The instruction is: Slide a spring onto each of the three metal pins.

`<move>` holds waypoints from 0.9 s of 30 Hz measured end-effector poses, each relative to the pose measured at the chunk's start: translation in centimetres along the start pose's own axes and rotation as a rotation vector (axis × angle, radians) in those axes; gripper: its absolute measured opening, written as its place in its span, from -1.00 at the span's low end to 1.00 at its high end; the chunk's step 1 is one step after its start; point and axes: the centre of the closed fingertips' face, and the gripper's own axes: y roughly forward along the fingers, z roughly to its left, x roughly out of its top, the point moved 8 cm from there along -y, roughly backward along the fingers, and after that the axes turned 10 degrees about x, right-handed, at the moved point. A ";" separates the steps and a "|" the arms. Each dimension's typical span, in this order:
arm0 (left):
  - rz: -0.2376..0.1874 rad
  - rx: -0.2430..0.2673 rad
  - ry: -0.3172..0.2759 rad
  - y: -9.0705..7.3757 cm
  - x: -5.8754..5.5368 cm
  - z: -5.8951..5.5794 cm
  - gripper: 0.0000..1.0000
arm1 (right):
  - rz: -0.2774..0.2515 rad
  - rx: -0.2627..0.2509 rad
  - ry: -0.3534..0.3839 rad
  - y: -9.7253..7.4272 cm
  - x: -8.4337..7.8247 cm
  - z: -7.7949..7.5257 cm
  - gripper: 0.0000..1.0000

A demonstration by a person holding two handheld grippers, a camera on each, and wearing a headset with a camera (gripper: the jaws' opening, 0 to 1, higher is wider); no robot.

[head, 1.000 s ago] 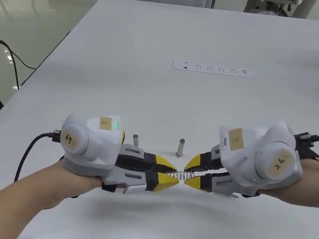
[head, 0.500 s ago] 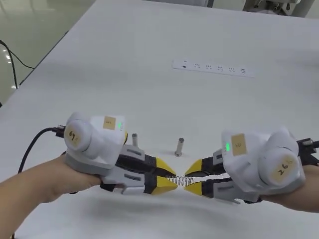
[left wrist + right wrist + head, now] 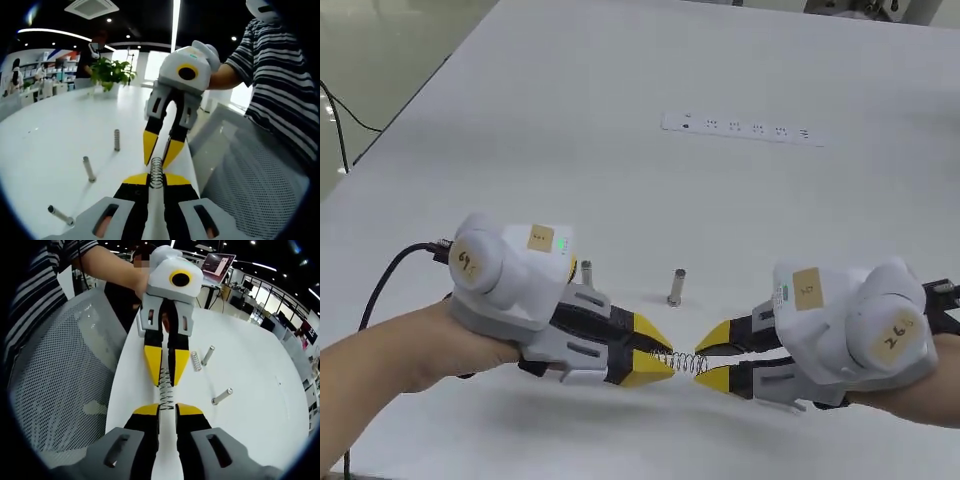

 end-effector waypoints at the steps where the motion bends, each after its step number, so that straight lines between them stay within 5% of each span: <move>1: 0.000 -0.001 0.002 0.0 0.0 0.0 -0.95 | -0.001 0.001 0.003 0.1 0.0 0.0 -0.82; 27: 0.050 0.024 0.052 0.3 -0.6 -0.3 -0.95 | -0.067 -0.029 -0.103 -1.1 2.6 0.4 -0.85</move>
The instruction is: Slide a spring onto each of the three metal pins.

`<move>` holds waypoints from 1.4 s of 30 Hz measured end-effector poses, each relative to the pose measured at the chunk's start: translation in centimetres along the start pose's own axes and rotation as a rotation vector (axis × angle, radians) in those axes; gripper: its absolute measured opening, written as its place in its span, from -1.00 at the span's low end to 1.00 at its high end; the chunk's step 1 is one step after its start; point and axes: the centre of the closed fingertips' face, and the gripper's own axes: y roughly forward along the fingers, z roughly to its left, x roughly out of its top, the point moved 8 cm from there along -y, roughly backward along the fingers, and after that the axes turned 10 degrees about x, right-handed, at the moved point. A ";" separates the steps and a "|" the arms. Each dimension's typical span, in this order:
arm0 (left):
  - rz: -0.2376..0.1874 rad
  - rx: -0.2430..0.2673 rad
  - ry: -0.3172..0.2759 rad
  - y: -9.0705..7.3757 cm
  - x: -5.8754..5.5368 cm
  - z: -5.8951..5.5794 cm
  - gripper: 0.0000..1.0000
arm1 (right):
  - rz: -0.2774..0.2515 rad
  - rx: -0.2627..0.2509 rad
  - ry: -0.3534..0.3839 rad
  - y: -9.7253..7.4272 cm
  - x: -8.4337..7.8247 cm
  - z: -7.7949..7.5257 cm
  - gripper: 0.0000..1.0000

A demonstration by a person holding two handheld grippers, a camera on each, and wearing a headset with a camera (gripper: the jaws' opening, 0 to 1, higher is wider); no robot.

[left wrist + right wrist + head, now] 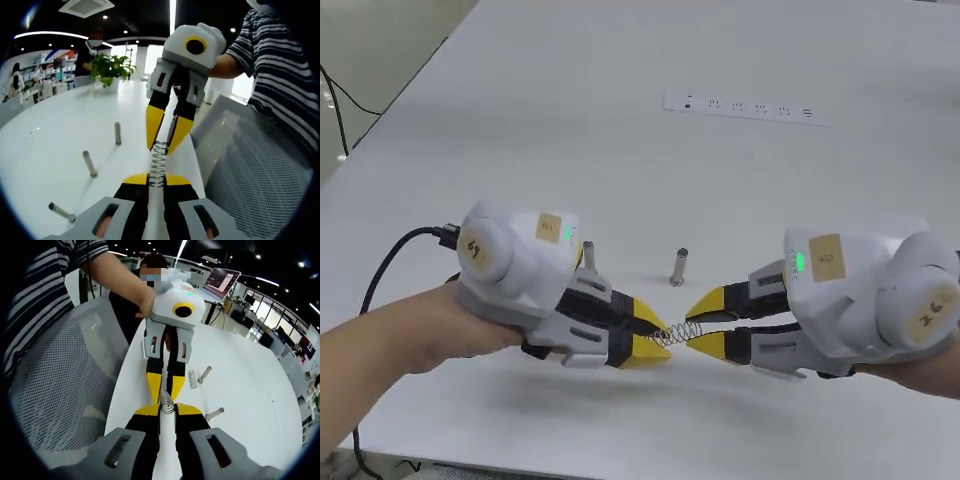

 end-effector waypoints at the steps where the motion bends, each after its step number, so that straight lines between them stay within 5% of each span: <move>1: 0.000 0.003 0.001 0.0 0.0 0.0 -0.95 | -0.002 0.000 0.002 0.0 0.1 0.0 -0.85; 11: -0.008 0.005 0.000 0.4 0.0 0.0 -0.95 | -0.070 0.015 0.025 0.1 1.4 -0.4 -0.85; 21: -0.015 0.011 -0.004 0.7 0.3 0.1 -0.95 | -0.085 -0.004 -0.005 0.7 2.3 -0.4 -0.85; 42: -0.031 0.037 -0.061 0.2 0.1 -0.2 -0.87 | -0.044 -0.007 -0.090 0.7 3.0 -0.1 -0.86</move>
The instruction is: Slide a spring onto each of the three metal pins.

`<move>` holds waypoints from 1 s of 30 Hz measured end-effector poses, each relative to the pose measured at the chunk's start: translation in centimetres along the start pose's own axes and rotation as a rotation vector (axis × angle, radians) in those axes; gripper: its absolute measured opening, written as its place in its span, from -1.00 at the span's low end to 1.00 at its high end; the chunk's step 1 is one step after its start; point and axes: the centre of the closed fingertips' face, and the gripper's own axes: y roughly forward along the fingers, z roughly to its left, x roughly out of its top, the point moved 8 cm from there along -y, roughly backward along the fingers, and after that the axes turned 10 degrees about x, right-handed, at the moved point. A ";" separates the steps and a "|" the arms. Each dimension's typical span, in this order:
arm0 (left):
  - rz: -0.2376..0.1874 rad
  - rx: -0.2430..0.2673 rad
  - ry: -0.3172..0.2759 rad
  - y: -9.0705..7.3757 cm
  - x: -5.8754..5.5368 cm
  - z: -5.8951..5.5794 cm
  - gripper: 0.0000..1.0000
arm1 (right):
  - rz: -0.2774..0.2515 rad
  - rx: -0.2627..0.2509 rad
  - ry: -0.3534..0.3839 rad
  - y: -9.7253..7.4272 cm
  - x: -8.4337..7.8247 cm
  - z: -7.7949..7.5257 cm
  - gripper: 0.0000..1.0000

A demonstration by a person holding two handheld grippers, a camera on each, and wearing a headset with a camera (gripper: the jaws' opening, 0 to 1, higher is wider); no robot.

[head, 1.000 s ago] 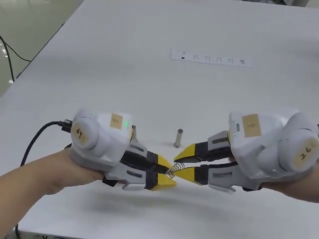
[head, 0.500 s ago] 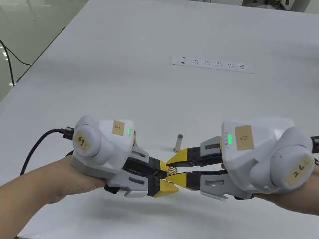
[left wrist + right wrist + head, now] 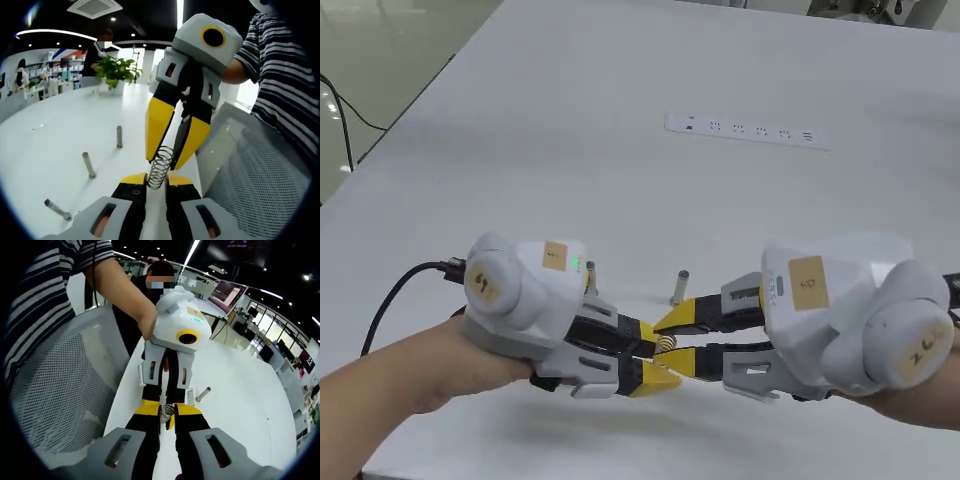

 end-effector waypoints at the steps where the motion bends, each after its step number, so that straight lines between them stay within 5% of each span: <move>1: 0.001 0.003 0.004 0.0 0.0 0.0 -0.86 | 0.000 -0.001 0.001 0.0 0.0 0.0 -0.86; 30: -0.012 0.132 -0.089 -2.3 -1.3 0.9 -0.34 | 0.017 -0.024 -0.006 -0.2 -0.6 -0.5 -0.86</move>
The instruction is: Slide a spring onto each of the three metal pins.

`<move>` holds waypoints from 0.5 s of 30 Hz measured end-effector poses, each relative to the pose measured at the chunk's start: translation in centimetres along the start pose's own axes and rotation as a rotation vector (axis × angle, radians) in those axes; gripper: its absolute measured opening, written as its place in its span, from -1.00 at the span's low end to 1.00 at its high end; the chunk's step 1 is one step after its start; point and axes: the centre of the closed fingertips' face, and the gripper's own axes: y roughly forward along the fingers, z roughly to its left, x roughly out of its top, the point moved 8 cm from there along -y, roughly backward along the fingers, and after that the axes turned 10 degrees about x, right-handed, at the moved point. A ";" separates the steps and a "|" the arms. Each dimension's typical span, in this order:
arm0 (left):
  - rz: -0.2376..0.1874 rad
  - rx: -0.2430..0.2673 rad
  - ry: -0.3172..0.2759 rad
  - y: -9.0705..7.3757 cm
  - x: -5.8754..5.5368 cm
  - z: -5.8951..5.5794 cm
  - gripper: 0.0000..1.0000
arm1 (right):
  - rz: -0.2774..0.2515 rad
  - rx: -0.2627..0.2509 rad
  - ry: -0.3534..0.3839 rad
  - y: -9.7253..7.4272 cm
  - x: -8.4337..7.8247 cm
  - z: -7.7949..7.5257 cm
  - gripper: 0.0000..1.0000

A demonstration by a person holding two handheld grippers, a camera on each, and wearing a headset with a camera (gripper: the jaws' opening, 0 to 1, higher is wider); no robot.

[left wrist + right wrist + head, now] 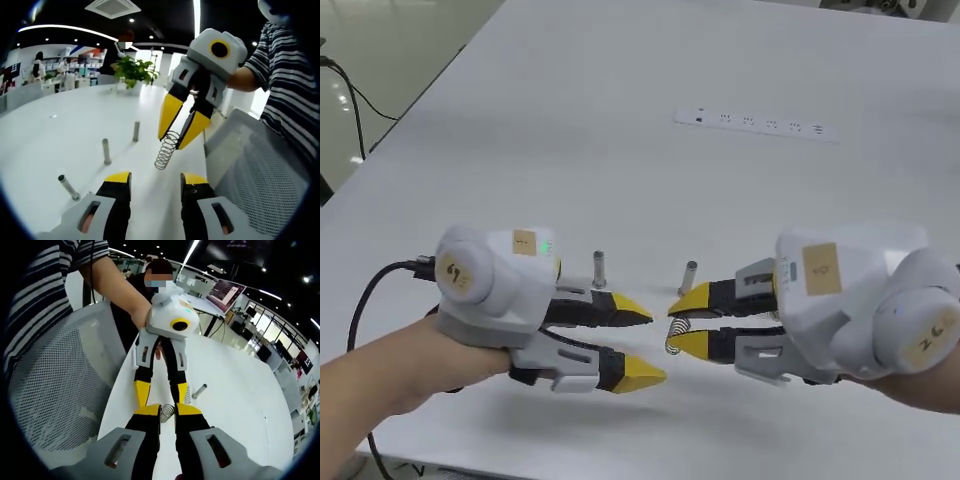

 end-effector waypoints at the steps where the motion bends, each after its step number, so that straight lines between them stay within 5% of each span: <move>1: 0.003 0.003 -0.001 0.0 -0.1 0.1 -0.31 | 0.001 -0.001 -0.002 0.0 0.0 0.0 -0.86; 15: -0.005 0.087 -0.029 -1.6 -0.8 0.7 0.13 | 0.000 -0.020 0.002 -0.2 -0.3 -0.4 -0.85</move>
